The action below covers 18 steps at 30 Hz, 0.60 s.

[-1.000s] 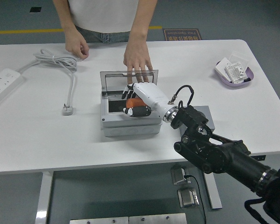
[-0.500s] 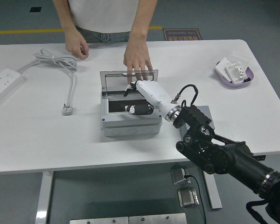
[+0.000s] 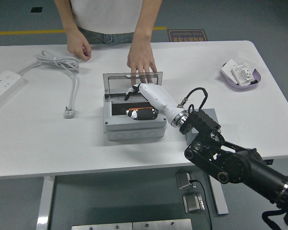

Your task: Fetch the battery,place it into the box,close the lid of the box

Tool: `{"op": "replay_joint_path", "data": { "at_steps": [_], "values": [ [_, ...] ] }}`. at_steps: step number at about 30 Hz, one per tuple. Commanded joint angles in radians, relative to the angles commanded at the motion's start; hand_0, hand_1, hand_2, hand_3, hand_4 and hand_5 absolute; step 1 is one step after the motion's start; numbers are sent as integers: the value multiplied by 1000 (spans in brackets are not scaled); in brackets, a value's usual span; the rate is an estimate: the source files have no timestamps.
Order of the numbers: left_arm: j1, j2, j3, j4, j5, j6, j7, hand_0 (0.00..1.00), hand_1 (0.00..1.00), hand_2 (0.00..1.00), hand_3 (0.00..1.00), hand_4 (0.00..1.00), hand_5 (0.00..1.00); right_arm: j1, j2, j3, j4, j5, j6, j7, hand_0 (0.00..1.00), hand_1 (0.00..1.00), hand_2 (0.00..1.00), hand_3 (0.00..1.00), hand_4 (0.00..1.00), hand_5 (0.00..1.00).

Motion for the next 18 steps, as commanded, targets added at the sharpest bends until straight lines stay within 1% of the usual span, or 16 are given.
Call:
{"op": "replay_joint_path", "data": {
  "at_steps": [4,5,11,12,17,18],
  "values": [
    [1,4,-5,0,3,4,0,531,610,554,626,645,274,-5,-23,-7,42,34,8,-6,744,642,677,546,814,437],
    [1,5,-5,0,2,4,0,530,609,555,624,643,278,-5,-28,-8,52,39,10,-8,687,626,671,558,815,434],
    [1,8,-7,0,-6,7,0,530,609,555,624,643,278,1,-68,11,122,39,38,-31,687,626,671,558,815,434],
    [1,8,-7,0,-8,7,0,529,607,555,623,643,278,6,-78,17,136,43,46,-36,647,609,667,565,819,439],
    [-2,12,-7,0,-9,6,-2,528,608,553,623,643,281,44,-132,60,204,69,80,-55,646,608,667,572,822,444],
    [-3,13,-7,0,-9,6,-2,528,608,553,623,643,281,51,-138,67,209,73,83,-55,646,608,667,572,822,444]
  ]
}}
